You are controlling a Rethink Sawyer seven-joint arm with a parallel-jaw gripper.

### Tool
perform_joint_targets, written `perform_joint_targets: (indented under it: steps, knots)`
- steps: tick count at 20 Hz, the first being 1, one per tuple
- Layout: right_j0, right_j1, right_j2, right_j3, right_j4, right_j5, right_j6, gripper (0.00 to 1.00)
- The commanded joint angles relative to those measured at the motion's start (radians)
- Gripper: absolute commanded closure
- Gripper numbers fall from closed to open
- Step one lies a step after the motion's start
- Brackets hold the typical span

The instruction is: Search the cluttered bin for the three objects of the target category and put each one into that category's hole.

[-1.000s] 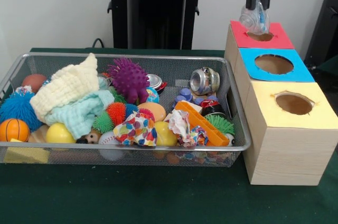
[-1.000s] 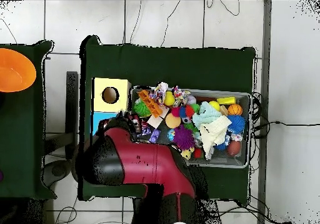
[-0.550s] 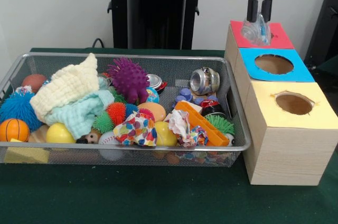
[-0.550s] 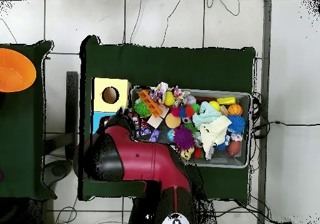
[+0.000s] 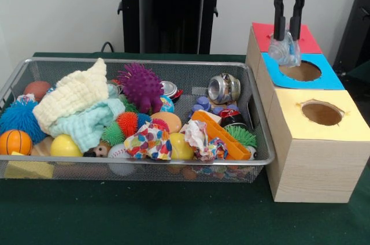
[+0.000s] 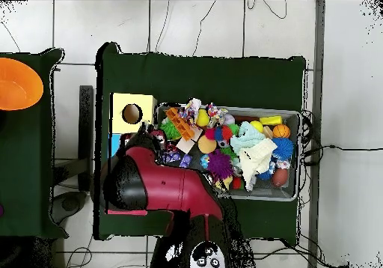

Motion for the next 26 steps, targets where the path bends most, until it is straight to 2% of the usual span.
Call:
perform_joint_targets:
  steps: [1,4,9,15,26]
  knots:
    - [0.014,0.067,-0.002,0.000,0.046,-0.060,0.259,1.00]
    - [0.015,0.093,0.011,0.012,0.058,-0.100,0.275,1.00]
    - [0.054,0.128,-0.014,0.010,0.090,-0.119,0.297,1.00]
    - [0.085,0.149,-0.042,0.013,0.125,-0.111,0.296,1.00]
    - [0.117,0.115,-0.080,0.056,0.162,-0.050,0.286,1.00]
